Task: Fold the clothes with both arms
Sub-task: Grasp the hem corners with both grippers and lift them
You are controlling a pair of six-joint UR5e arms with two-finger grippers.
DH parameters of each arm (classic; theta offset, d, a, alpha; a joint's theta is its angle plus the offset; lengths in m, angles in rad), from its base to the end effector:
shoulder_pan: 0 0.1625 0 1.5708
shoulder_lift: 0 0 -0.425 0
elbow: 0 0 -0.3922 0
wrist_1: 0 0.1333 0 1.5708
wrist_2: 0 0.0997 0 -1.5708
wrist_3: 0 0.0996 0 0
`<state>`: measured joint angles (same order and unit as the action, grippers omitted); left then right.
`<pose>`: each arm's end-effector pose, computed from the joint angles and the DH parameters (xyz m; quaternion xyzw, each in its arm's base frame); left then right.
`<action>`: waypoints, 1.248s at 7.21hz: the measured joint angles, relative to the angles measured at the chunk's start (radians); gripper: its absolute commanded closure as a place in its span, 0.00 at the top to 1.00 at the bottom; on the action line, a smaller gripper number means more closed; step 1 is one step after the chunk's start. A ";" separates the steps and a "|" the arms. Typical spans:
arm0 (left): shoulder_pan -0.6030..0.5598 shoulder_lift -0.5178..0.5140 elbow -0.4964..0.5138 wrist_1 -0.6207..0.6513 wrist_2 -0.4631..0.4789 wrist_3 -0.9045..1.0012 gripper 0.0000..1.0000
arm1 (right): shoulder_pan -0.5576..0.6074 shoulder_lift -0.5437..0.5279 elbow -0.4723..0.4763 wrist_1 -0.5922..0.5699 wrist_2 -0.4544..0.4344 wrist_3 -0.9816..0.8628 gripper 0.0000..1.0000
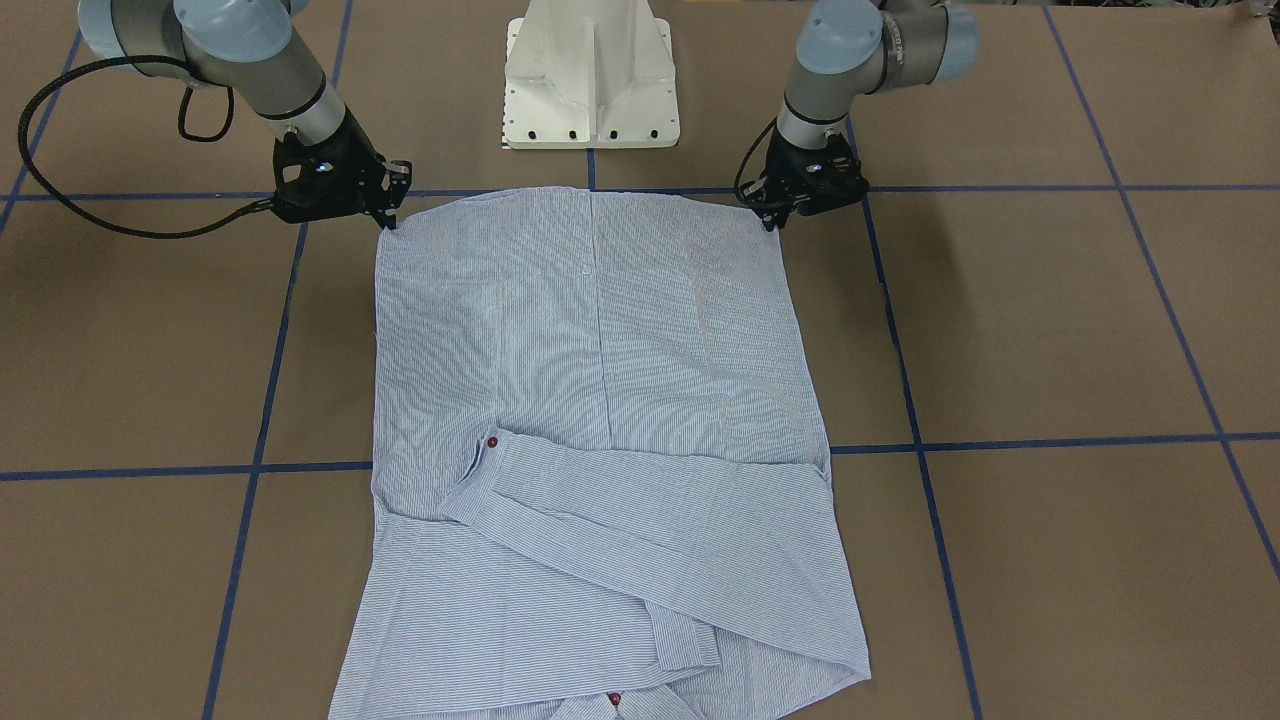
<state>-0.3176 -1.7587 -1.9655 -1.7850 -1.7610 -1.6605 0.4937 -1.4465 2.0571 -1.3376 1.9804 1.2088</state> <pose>0.4834 -0.2794 0.3613 -0.0430 0.3936 -0.1495 0.9060 -0.4034 -0.3234 0.3456 -0.0025 -0.4418 -0.0243 0.8968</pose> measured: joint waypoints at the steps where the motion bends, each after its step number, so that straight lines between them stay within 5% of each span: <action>1: 0.003 -0.002 0.001 0.002 0.000 0.000 0.24 | 0.000 0.000 -0.001 0.000 0.000 0.000 0.00; 4: 0.017 -0.003 0.005 0.004 0.001 -0.002 0.22 | 0.001 0.000 -0.004 0.000 0.000 0.000 0.00; 6: 0.018 -0.003 0.005 0.004 0.001 -0.006 0.00 | 0.006 0.000 -0.005 0.000 0.000 -0.001 0.00; 9: 0.016 -0.004 -0.013 0.005 0.000 -0.007 0.00 | 0.012 0.000 -0.005 0.000 0.000 0.000 0.00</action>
<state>-0.3016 -1.7628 -1.9786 -1.7800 -1.7608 -1.6674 0.5054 -1.4466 2.0517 -1.3376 1.9807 1.2087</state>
